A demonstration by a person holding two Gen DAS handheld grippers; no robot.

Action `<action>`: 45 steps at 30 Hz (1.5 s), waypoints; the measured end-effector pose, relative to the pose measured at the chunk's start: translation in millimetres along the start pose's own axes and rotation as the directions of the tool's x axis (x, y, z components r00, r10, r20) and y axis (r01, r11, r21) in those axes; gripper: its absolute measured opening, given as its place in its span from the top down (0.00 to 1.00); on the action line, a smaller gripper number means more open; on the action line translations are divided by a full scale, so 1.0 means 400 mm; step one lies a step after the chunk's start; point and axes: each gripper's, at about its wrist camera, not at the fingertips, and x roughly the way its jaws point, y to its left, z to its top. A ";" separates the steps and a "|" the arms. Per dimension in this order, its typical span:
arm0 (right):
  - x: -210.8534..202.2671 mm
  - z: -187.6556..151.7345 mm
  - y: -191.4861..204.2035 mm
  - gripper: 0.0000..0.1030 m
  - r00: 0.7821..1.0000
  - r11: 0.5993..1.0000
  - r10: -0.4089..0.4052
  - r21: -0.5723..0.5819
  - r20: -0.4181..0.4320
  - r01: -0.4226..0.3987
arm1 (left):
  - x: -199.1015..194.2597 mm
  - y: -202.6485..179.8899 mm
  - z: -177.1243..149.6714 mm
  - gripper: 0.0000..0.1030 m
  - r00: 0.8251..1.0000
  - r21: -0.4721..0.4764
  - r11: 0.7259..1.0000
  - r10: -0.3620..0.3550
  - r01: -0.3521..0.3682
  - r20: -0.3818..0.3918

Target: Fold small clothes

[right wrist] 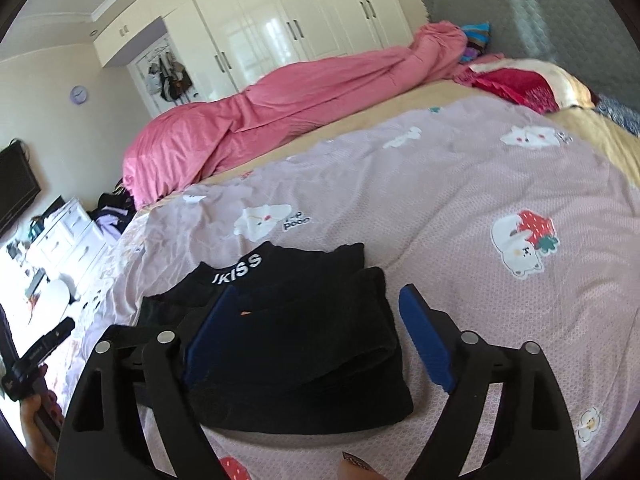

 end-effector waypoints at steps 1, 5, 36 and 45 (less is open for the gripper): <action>-0.004 -0.001 0.007 0.19 1.000 1.000 0.005 -0.011 0.001 -0.005 | -0.002 -0.005 0.000 0.34 1.000 0.005 1.000 -0.006 0.006 -0.001; -0.015 -0.009 0.027 0.19 1.000 0.998 0.021 -0.060 0.006 -0.021 | -0.006 -0.022 -0.011 0.29 1.000 0.019 1.000 -0.021 0.021 -0.012; -0.004 -0.086 0.140 0.19 0.993 0.968 0.091 -0.227 -0.079 -0.107 | 0.014 -0.131 -0.086 0.23 0.982 0.135 0.982 -0.110 0.131 -0.152; 0.027 -0.132 0.166 0.27 0.982 0.948 0.100 -0.285 -0.161 -0.143 | 0.040 -0.178 -0.129 0.43 0.958 0.154 0.967 -0.163 0.203 -0.235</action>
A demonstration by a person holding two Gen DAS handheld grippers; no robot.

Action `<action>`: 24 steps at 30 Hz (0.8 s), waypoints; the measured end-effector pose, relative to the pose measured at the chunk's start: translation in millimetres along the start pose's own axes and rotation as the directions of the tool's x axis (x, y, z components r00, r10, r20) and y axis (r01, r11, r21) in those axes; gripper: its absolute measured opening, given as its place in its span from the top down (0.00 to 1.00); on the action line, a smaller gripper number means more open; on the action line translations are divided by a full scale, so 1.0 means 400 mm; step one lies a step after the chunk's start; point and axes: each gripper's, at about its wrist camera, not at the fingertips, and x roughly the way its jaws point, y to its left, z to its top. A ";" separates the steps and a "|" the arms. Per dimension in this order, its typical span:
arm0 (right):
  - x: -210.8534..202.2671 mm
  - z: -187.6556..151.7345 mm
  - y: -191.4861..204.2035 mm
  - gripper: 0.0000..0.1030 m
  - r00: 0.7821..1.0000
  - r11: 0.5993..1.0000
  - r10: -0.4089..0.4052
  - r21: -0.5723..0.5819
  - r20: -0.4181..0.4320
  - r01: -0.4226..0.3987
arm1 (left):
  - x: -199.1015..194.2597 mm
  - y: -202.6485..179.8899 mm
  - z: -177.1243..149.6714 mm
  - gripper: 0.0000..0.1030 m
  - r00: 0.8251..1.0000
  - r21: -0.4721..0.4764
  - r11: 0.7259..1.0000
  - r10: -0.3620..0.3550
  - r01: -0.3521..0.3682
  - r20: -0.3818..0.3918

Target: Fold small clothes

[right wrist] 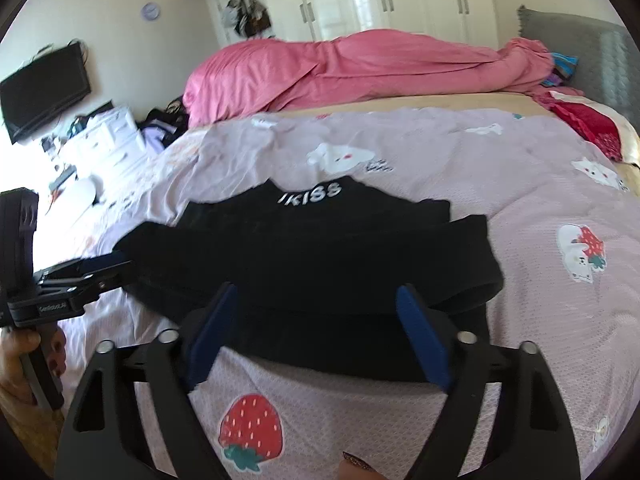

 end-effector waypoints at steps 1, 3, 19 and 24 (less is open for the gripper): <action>0.005 -0.005 0.008 0.31 1.000 1.000 0.005 -0.018 -0.008 -0.005 | 0.007 -0.009 -0.003 0.51 1.000 0.012 1.000 -0.009 0.009 -0.015; 0.016 -0.012 0.019 0.40 1.000 0.999 0.006 -0.044 -0.029 -0.007 | 0.024 -0.021 -0.012 0.60 0.999 0.027 0.999 -0.024 0.025 -0.049; 0.137 -0.081 0.040 0.58 0.984 0.989 -0.075 -0.139 -0.165 0.052 | 0.130 -0.008 -0.052 0.69 0.981 0.099 0.993 0.083 -0.067 -0.173; 0.167 -0.092 0.027 0.60 0.979 0.985 -0.120 -0.143 -0.162 0.096 | 0.140 0.004 -0.044 0.69 0.982 0.087 0.994 0.084 -0.070 -0.171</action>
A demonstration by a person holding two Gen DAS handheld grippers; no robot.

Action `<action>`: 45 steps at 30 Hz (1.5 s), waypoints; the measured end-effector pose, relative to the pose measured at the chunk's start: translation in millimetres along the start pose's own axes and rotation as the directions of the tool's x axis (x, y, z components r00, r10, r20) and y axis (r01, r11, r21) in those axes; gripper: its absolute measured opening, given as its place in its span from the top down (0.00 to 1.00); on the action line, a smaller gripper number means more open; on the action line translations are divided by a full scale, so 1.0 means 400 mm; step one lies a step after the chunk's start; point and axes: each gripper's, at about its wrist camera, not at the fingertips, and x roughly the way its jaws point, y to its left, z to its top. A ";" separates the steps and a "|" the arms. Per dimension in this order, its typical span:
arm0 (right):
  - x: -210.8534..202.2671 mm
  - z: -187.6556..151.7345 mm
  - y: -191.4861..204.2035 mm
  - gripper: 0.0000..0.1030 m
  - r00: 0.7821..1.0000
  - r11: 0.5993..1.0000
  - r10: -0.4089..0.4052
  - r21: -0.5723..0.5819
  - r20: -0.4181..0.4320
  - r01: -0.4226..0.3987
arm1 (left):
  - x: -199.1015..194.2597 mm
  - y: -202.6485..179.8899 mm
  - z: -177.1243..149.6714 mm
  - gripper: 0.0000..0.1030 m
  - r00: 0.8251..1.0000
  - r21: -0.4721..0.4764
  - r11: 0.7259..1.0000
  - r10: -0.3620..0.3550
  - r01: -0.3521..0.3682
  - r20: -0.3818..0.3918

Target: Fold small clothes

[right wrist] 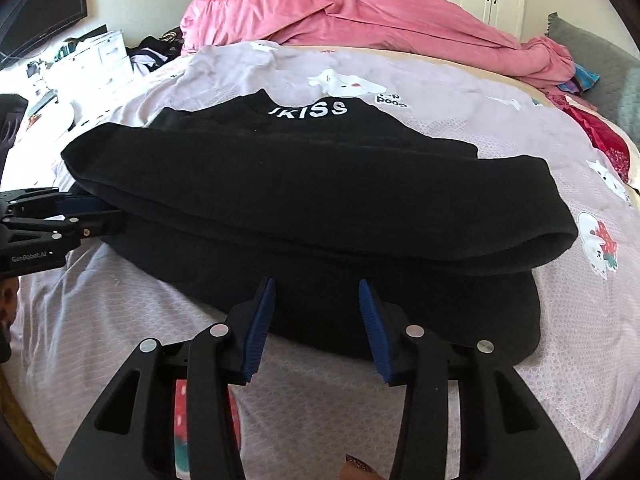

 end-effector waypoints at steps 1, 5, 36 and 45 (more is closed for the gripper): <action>0.003 0.001 0.000 0.60 1.000 1.000 -0.003 0.000 0.006 0.003 | 0.002 0.000 0.003 0.69 1.000 0.000 1.000 0.001 -0.001 0.001; 0.009 0.011 0.001 0.60 0.999 1.000 -0.021 -0.009 0.028 0.021 | 0.008 -0.002 0.013 0.69 1.000 0.010 1.000 0.007 -0.008 0.004; 0.095 0.235 -0.152 0.57 0.994 0.984 -0.054 0.172 0.097 0.037 | 0.031 0.092 0.167 0.50 0.989 -0.067 0.998 0.025 -0.016 0.145; 0.080 0.225 -0.253 0.47 0.987 0.955 -0.111 0.287 0.118 0.073 | -0.045 0.247 0.194 0.33 0.950 -0.274 0.962 0.066 0.020 0.304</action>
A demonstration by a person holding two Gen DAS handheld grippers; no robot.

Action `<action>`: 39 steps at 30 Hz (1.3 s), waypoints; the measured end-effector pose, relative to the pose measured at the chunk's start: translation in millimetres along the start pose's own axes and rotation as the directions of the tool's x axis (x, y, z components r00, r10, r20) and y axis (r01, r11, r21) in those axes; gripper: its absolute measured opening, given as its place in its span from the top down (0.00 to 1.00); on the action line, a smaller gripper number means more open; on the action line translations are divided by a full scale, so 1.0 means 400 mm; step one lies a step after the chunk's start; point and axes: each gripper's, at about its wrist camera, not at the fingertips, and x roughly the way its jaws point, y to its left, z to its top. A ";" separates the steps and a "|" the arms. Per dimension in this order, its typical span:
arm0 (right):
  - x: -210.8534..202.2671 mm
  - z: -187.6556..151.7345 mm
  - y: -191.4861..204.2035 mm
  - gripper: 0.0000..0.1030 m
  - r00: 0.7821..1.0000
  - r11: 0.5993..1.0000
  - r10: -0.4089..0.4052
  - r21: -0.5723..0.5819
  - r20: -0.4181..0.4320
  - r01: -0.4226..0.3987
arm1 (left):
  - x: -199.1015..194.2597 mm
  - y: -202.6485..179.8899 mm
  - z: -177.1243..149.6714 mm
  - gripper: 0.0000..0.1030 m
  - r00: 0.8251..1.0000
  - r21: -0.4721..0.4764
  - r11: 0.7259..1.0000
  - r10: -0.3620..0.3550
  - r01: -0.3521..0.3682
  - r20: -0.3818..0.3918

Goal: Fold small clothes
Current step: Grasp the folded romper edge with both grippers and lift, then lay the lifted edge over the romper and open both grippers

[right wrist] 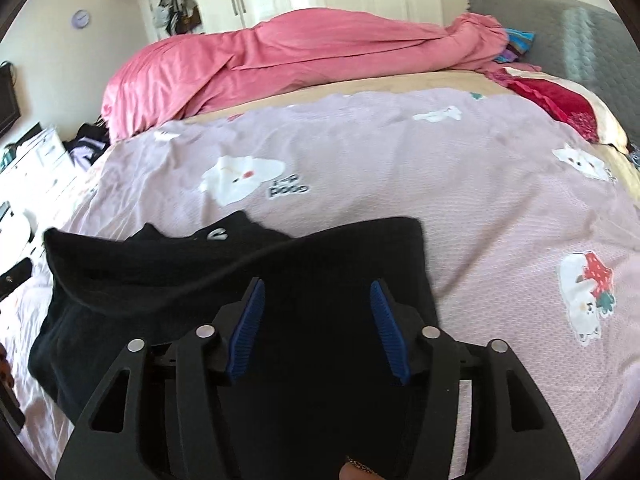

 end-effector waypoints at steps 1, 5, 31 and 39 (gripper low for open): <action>-0.001 0.000 -0.007 0.45 1.000 1.000 -0.008 0.006 0.003 0.008 | -0.001 0.009 0.002 0.32 1.000 -0.011 1.000 0.003 -0.003 -0.003; -0.003 -0.005 -0.035 0.40 0.999 0.998 -0.054 0.023 0.002 0.054 | 0.015 0.027 -0.011 0.32 0.998 -0.020 0.999 0.041 -0.042 -0.053; -0.013 -0.004 -0.120 0.93 0.998 0.991 0.060 0.117 0.024 -0.063 | 0.044 0.026 -0.057 0.95 0.992 -0.028 0.998 0.051 -0.055 -0.111; 0.037 -0.017 -0.128 0.93 0.999 0.994 -0.048 0.096 -0.007 0.048 | 0.066 0.039 -0.064 0.96 0.990 -0.029 0.995 0.090 -0.094 -0.108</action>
